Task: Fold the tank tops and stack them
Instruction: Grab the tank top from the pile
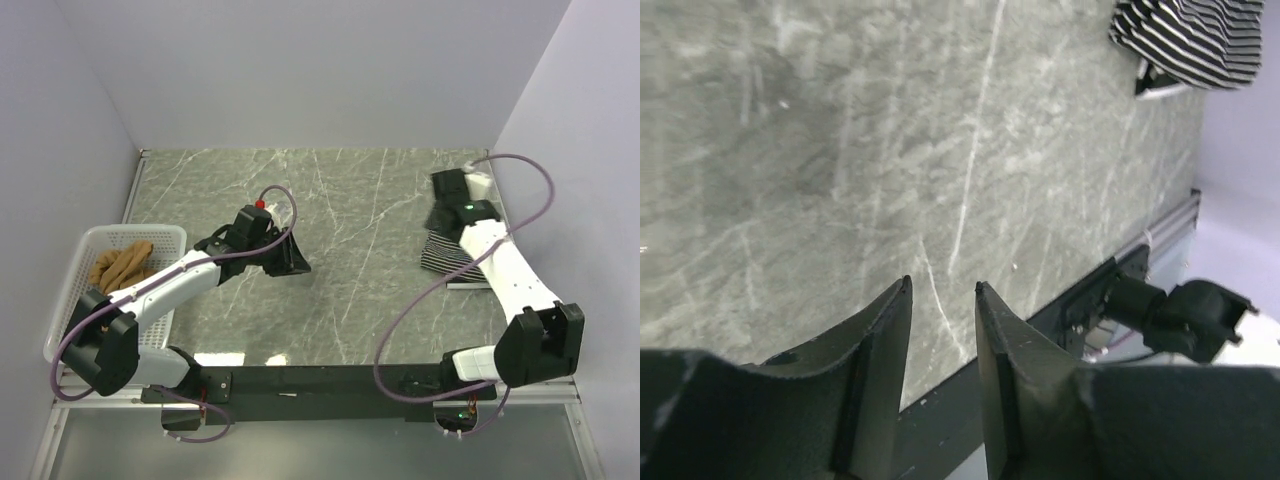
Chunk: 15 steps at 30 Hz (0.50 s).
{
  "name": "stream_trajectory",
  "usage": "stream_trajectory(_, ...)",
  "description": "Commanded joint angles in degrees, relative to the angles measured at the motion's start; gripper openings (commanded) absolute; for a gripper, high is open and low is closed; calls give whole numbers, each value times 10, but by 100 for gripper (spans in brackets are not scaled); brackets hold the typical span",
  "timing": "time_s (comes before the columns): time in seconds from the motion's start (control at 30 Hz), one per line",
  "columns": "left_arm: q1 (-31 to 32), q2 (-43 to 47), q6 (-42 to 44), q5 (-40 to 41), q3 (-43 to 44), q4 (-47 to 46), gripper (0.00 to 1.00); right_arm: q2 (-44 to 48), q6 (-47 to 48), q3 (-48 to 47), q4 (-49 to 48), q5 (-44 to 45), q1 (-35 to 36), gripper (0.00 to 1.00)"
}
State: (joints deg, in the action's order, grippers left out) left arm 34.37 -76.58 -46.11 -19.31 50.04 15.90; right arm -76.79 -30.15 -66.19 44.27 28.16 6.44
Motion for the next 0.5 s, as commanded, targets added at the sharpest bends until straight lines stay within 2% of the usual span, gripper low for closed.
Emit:
stream_trajectory(0.0,-7,18,15,46,31,11,38,23,-39,-9,-40,1,115,68)
stream_trajectory(0.17,-37,39,4,108,41,53,39,-7,-78,-2,-74,6,275,70)
stream_trajectory(0.2,-46,42,1,144,44,63,38,-15,-77,-3,-84,5,331,70)
stream_trajectory(0.27,-69,58,-20,188,54,96,38,-47,-81,-12,-98,4,371,70)
stream_trajectory(0.3,-103,64,-30,213,60,132,40,-56,-76,-17,-101,1,406,70)
stream_trajectory(0.37,-157,80,-59,304,80,170,43,-85,-74,-22,-114,-7,430,70)
stream_trajectory(0.4,-177,85,-84,363,98,211,51,-92,-65,-21,-129,-16,443,70)
stream_trajectory(0.43,-200,85,-100,390,106,228,55,-101,-60,-18,-135,-28,447,70)
stream_trajectory(0.47,-251,86,-120,410,110,243,57,-103,-56,-17,-140,-40,449,70)
